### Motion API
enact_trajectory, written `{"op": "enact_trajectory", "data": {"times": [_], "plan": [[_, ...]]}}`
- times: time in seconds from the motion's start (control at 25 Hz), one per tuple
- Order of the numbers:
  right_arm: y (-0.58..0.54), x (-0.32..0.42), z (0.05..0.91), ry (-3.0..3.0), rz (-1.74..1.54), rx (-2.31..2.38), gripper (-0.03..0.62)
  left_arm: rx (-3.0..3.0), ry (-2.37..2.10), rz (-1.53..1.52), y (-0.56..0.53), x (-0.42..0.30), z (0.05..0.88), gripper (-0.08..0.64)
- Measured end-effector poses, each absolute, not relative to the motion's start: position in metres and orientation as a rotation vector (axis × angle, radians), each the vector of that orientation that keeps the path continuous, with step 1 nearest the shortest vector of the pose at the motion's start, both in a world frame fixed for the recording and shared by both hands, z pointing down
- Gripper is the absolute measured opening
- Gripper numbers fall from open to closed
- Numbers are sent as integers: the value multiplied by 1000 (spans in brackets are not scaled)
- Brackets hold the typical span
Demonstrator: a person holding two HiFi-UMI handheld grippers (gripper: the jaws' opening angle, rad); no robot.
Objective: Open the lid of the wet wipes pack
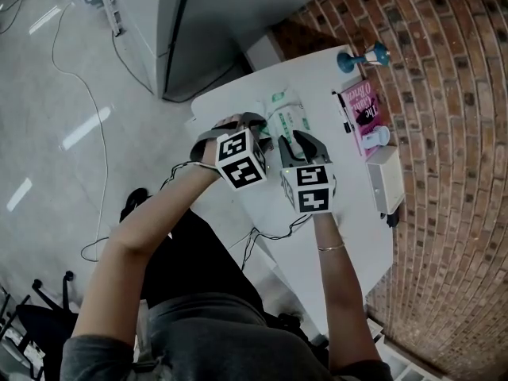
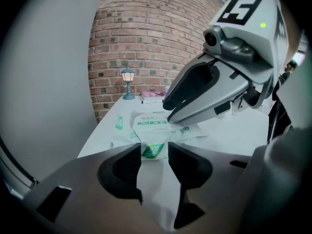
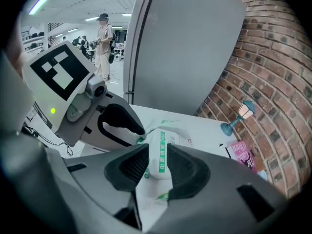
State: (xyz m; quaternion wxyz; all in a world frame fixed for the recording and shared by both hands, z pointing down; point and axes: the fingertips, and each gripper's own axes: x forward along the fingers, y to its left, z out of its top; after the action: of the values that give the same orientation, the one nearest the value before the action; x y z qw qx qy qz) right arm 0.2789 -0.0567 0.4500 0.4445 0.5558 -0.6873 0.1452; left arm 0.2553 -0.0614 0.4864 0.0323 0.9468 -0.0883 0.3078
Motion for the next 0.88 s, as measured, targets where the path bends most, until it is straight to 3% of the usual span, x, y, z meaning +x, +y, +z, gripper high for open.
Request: {"op": "enact_trajectory", "data": {"times": [0.88], "plan": [[-66, 274, 467, -1612, 342, 1236, 115, 2891, -190, 1155, -58, 262, 503, 178]]}}
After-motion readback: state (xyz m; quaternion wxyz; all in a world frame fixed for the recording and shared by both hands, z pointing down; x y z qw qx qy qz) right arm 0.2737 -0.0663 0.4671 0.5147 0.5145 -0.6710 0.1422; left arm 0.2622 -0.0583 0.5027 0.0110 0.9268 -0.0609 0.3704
